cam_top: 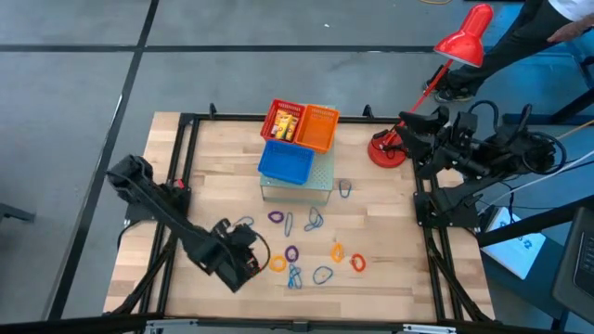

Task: Pick & Place Office Desk Supplies
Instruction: Put the blue rubber band into the blue basket on the shelf

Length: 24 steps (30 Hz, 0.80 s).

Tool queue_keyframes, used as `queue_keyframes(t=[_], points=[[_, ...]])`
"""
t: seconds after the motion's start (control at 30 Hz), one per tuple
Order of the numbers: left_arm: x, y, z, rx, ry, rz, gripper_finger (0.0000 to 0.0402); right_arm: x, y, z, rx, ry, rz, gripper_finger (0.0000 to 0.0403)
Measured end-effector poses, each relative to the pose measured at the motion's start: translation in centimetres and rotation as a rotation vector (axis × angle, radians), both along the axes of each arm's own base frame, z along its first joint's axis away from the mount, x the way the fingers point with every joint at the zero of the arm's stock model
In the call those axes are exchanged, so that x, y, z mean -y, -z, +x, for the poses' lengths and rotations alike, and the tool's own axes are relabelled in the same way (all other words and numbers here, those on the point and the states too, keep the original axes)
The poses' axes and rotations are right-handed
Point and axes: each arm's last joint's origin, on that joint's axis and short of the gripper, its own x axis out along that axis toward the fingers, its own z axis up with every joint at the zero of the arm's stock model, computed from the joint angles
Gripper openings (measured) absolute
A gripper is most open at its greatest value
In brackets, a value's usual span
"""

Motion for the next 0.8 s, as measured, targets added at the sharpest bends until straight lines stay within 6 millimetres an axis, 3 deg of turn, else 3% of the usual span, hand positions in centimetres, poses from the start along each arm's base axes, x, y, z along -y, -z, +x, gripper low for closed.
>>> queue_keyframes(t=[0.1,0.27,0.37,0.53,0.67,0.8], points=[[-2.0,0.1,-2.1,0.117,-0.031,-0.033,0.0132,-0.2,-0.2,0.4,0.032,-0.009,0.027,0.0231],[-4.9,1.6,-6.7,0.093,0.061,-0.209,0.0132,-0.4,0.1,1.0,0.033,-0.019,0.057,0.0231],[-6.2,2.8,-8.5,0.127,0.066,-0.306,0.0132,-0.6,0.2,1.4,0.035,-0.021,0.081,0.0231],[-7.1,3.4,-9.6,0.129,0.056,-0.286,0.0132,-0.8,0.4,1.9,0.041,-0.028,0.117,0.0231],[-8.0,4.7,-10.1,-0.031,-0.030,-0.214,0.0132,-0.9,0.6,2.3,0.034,-0.031,0.123,0.0231],[-8.0,5.1,-9.5,-0.053,-0.048,-0.237,0.0132,-1.1,0.7,2.6,0.023,-0.030,0.119,0.0231]])
